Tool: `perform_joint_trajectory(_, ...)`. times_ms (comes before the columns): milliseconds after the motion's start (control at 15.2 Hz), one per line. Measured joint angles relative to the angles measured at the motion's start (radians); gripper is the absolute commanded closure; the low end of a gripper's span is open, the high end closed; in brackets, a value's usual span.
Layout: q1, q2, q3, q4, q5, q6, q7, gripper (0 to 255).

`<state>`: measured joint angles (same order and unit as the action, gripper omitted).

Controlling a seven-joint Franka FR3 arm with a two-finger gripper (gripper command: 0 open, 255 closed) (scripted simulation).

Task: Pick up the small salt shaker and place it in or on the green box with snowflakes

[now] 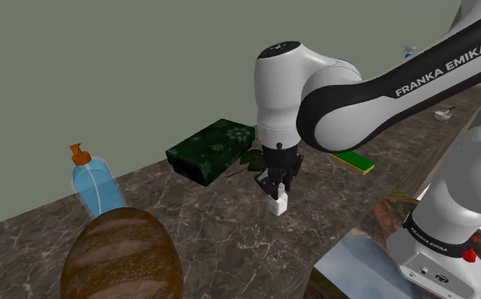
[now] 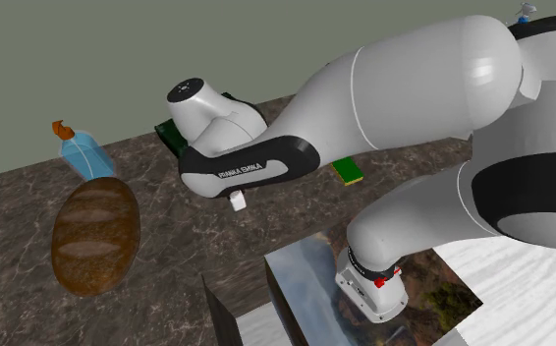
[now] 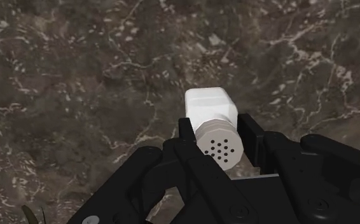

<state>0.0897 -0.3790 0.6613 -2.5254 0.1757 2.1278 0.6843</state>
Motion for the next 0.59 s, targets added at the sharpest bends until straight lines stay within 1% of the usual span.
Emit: perform_joint_trajectory(594,0.01,-0.064,-0.039,0.076,0.009,-0.137,-0.025,255)
